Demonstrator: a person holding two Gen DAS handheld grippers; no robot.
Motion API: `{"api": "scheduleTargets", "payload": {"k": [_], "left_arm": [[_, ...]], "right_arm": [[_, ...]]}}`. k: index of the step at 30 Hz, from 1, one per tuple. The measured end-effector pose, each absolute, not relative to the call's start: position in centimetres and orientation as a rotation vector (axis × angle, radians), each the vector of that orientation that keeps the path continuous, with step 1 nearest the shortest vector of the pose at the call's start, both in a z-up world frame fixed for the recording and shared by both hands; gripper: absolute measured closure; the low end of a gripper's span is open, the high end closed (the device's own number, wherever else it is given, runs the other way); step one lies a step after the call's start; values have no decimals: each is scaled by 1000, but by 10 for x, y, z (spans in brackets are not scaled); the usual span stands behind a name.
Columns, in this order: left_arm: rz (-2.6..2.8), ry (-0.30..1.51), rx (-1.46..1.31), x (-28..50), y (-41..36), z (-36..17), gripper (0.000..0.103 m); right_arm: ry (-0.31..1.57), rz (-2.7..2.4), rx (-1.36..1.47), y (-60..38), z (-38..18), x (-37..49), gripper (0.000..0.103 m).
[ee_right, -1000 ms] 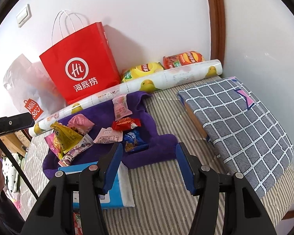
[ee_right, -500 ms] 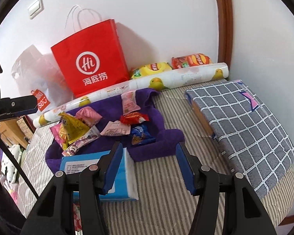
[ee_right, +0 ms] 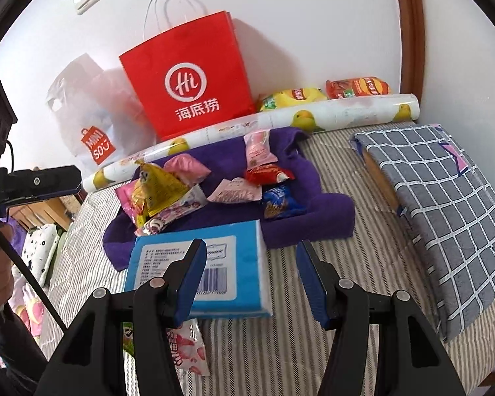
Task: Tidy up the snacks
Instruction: 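Move both tools back to the remaining snacks beside the tissue box, then grasp the white-red lychee packet with the right tool while the left tool grasps the green snack bag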
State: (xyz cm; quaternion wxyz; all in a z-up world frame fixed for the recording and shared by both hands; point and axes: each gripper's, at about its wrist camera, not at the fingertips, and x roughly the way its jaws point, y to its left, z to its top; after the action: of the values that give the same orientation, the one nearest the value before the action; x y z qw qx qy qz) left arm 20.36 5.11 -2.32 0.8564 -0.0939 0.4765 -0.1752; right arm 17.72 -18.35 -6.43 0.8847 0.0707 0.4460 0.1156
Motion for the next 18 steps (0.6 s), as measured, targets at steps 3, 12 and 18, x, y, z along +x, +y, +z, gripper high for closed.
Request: {"api": "scheduleTargets", "payload": {"k": [3,12,18], "left_arm": [[-348,1003,-200,193,58,-26,32],[-297,1026,-238,166,84,-42,32],[-267,1053,-266,154,94,-58,32]], "right_arm": [[940,244,125,-176,-68,172,47],[991,282,88,-158,-87,150,47],[1051,355,100,-140,-106,136,47]]}}
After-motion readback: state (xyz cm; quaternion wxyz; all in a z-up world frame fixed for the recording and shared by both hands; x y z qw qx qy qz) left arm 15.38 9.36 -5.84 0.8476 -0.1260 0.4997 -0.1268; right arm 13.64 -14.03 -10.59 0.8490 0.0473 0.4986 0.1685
